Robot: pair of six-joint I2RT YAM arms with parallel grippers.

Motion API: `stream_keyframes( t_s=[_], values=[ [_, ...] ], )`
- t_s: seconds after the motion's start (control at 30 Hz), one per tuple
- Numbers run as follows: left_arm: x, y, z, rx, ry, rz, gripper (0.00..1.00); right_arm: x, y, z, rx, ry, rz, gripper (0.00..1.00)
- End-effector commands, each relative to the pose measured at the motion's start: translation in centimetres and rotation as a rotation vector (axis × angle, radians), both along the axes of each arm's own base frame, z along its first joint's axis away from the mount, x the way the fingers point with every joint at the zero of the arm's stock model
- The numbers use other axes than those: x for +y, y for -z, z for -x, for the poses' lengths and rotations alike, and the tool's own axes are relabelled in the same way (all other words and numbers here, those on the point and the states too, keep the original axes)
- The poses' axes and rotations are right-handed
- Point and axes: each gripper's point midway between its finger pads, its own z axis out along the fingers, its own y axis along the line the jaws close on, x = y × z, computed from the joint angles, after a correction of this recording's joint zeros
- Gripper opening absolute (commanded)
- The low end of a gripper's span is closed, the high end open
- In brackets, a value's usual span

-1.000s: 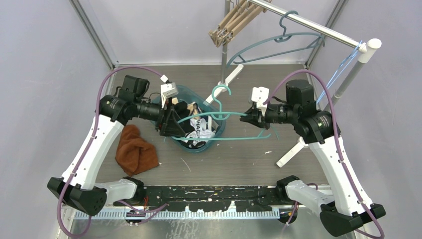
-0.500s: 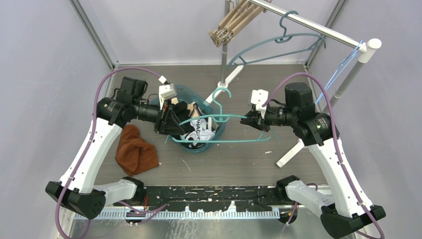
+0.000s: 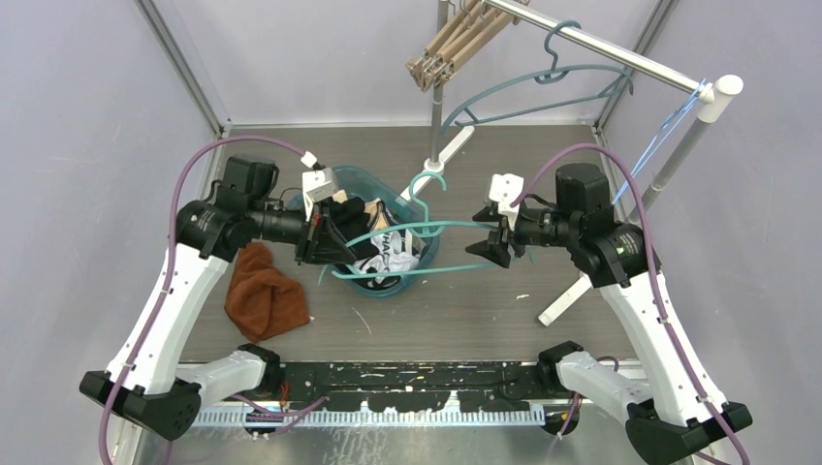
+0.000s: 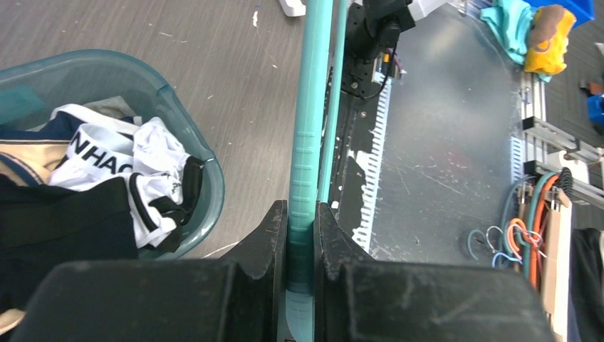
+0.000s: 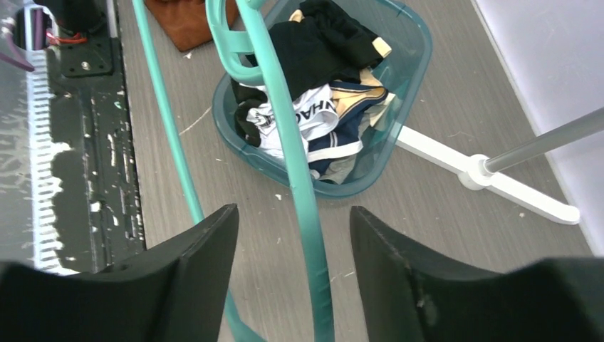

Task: Remove the underwear clipped to the hanger
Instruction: Place the hanger on the clothesline.

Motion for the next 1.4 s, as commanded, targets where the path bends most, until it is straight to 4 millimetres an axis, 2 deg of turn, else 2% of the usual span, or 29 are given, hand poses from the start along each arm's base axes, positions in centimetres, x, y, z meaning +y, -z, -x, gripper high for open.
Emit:
stream_keyframes(
  t_s=[0.0, 0.07, 0.13, 0.33, 0.47, 0.57, 0.7, 0.83, 0.87, 0.93, 1.03, 1.17, 1.37],
  values=[
    [0.3, -1.6, -0.8, -0.122, -0.028, 0.004, 0.0, 0.0, -2.5, 0.1, -0.048, 0.016, -0.039, 0.75],
    [0.4, -1.7, -0.9, -0.138, -0.035, -0.006, 0.0, 0.0, -3.1, 0.1, -0.047, 0.022, -0.039, 0.86],
    [0.6, -1.8, -1.0, -0.152, -0.042, -0.015, 0.0, -0.2, -4.0, 0.0, -0.054, 0.038, -0.037, 0.91],
    [1.1, -2.3, -1.7, -0.199, -0.072, -0.054, 0.0, -0.9, -6.2, -0.5, -0.073, 0.101, -0.038, 0.95],
    [1.1, -3.5, -2.7, -0.218, -0.123, -0.089, 0.0, -1.4, -7.7, -0.9, -0.071, 0.159, -0.051, 0.96],
    [0.7, -4.7, -3.5, -0.223, -0.148, -0.103, 0.0, -1.6, -7.7, -0.7, -0.062, 0.171, -0.047, 0.96],
    [0.0, -6.9, -4.9, -0.273, -0.186, -0.091, 0.0, -2.0, -6.5, 0.8, -0.079, 0.122, -0.005, 0.97],
    [-0.7, -8.5, -5.8, -0.3, -0.206, -0.076, 0.0, -2.3, -6.1, 2.8, -0.094, 0.063, 0.014, 0.97],
    [-1.3, -8.1, -6.7, -0.287, -0.206, -0.088, 0.0, -2.3, -5.9, 3.2, -0.09, 0.044, 0.02, 0.97],
    [-1.9, -8.4, -7.1, -0.299, -0.195, -0.09, 0.0, -2.1, -5.0, 4.1, -0.072, -0.011, 0.038, 0.97],
    [-2.9, -9.3, -7.5, -0.331, -0.176, -0.082, 0.0, -1.7, -2.3, 5.0, -0.001, -0.095, 0.076, 0.97],
    [-4.7, -10.2, -8.2, -0.366, -0.152, -0.078, 0.0, -1.6, 0.7, 4.4, 0.048, -0.093, 0.101, 0.96],
    [-8.1, -11.4, -9.6, -0.464, -0.137, -0.105, 0.0, -1.4, 5.4, 1.8, 0.004, -0.052, 0.128, 0.93]
  ],
)
